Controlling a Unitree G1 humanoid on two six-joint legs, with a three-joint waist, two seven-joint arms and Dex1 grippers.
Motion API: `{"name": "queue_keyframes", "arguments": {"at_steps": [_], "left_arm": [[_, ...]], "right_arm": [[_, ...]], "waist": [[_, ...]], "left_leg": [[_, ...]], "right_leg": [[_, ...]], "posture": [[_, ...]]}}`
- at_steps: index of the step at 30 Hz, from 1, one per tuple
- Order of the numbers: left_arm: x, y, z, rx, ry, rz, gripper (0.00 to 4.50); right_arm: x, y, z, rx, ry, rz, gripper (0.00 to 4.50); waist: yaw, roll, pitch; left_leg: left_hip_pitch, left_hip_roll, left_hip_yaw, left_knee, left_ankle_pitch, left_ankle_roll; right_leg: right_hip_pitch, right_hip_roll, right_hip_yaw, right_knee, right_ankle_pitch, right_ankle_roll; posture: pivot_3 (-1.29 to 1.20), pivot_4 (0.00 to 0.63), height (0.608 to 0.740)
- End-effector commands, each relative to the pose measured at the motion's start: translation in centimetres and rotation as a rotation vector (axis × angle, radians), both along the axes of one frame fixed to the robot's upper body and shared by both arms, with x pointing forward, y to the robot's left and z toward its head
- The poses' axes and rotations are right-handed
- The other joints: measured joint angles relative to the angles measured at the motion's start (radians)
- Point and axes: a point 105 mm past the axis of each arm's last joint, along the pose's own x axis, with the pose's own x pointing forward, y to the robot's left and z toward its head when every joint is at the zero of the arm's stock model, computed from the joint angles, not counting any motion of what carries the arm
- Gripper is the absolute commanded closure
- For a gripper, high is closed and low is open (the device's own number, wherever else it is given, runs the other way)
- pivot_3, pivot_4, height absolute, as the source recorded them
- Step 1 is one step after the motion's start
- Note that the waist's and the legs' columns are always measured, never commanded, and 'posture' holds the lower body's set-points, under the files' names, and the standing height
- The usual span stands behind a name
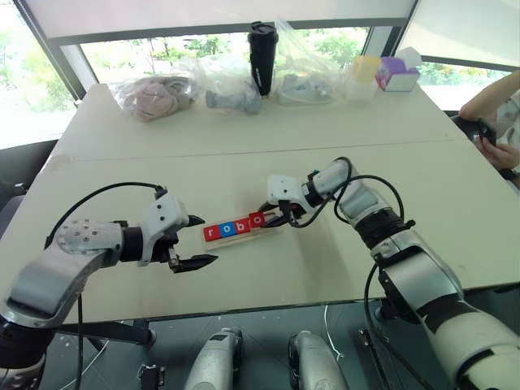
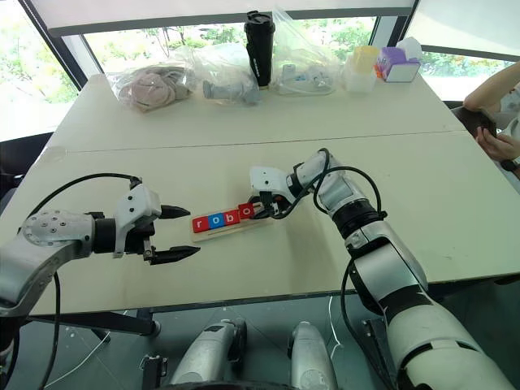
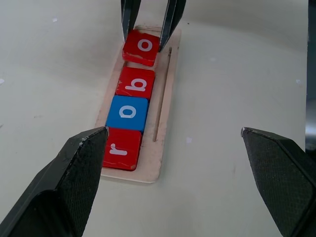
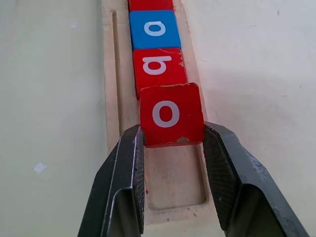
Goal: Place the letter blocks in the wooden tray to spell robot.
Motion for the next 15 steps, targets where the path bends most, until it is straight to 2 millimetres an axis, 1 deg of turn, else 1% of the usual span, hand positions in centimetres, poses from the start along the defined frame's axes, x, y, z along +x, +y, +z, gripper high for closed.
{"name": "queue_keyframes", "arguments": {"at_steps": [1, 3, 5, 8, 11, 15], "left_arm": [[-0.1, -0.3, 0.7, -0.003, -0.038, -0.015, 0.0], [-0.1, -0.3, 0.7, -0.003, -0.038, -0.013, 0.0], [-0.1, -0.3, 0.7, -0.002, -0.039, -0.011, 0.0], [0.0, -0.2, 0.7, -0.002, -0.04, -0.008, 0.0], [-0.1, -0.2, 0.7, -0.002, -0.042, -0.005, 0.0], [-0.1, -0.2, 0.8, -0.003, -0.041, -0.007, 0.0]], "right_arm": [[0.1, 0.6, 1.1, 0.02, -0.03, 0.017, 1.39], [0.2, 0.9, 1.3, 0.039, -0.036, 0.009, 0.36], [0.3, 1.0, 1.7, 0.052, -0.047, 0.005, 0.36], [1.0, 0.8, 2.8, 0.099, -0.071, -0.038, 0.36], [2.0, -0.2, 3.9, 0.138, -0.114, -0.108, 0.36], [3.2, -1.3, 4.7, 0.177, -0.163, -0.193, 0.36]], "waist": [[0.0, 0.0, 0.0], [0.0, 0.0, 0.0], [-0.001, 0.0, 0.0], [0.001, 0.0, 0.0], [0.0, 0.0, 0.0], [0.002, 0.0, 0.0]], "left_leg": [[0.0, 0.0, 0.0, 0.0, 0.0, 0.0], [0.0, 0.0, 0.0, 0.0, 0.0, 0.0], [0.0, 0.0, 0.0, 0.0, 0.0, 0.0], [0.0, 0.0, 0.0, 0.0, 0.0, 0.0], [0.0, 0.0, 0.0, 0.0, 0.0, 0.0], [0.0, 0.0, 0.0, 0.0, 0.0, 0.0]], "right_leg": [[0.0, 0.0, 0.0, 0.0, 0.0, 0.0], [0.0, 0.0, 0.0, 0.0, 0.0, 0.0], [0.0, 0.0, 0.0, 0.0, 0.0, 0.0], [0.0, 0.0, 0.0, 0.0, 0.0, 0.0], [0.0, 0.0, 0.0, 0.0, 0.0, 0.0], [0.0, 0.0, 0.0, 0.0, 0.0, 0.0]], "posture": [[0.0, 0.15, 0.74], [0.0, 0.15, 0.74], [0.0, 0.15, 0.74], [0.0, 0.15, 0.74], [0.0, 0.15, 0.74], [0.0, 0.15, 0.74]]}}
